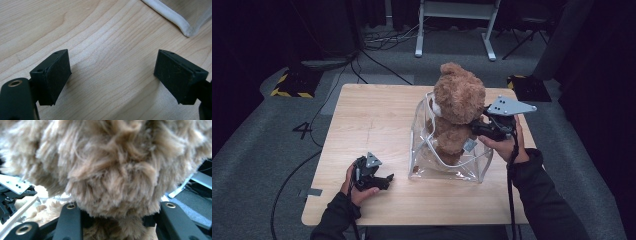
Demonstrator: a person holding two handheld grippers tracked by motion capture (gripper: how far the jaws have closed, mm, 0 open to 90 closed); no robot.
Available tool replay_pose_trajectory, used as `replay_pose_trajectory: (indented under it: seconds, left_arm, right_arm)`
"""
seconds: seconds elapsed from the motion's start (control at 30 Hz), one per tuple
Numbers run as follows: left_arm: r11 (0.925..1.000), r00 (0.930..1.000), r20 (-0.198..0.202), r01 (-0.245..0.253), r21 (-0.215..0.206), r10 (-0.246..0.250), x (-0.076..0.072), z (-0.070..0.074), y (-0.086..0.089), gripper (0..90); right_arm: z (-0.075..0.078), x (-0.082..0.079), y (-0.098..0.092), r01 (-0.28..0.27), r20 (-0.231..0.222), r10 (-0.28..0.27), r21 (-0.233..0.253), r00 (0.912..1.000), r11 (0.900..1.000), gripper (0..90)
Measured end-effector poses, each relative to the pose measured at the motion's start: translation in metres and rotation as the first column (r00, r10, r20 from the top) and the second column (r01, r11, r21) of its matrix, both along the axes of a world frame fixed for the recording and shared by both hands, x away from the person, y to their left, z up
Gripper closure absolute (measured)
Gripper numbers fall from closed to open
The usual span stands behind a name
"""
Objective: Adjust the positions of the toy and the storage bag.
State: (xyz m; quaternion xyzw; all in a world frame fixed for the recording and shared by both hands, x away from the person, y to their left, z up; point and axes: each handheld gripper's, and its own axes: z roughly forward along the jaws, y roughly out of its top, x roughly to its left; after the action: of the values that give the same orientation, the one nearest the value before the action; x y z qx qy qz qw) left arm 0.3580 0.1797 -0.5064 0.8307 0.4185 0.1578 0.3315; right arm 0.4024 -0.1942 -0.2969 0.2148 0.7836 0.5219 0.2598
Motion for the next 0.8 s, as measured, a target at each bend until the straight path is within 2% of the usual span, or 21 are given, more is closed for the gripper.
replay_pose_trajectory:
  seconds: [0.33,0.8]
  left_arm:
    - [1.0,1.0,0.0,-0.001,-0.001,0.001,0.0,0.0,0.0,13.9]
    - [1.0,1.0,0.0,-0.001,-0.001,0.001,0.0,0.0,0.0,13.9]
  right_arm:
    - [-0.008,0.003,-0.004,0.003,-0.029,-0.005,-0.039,0.9996,0.999,54.7]
    - [-0.02,0.008,-0.006,-0.023,-0.08,0.016,-0.086,0.9967,0.996,51.6]
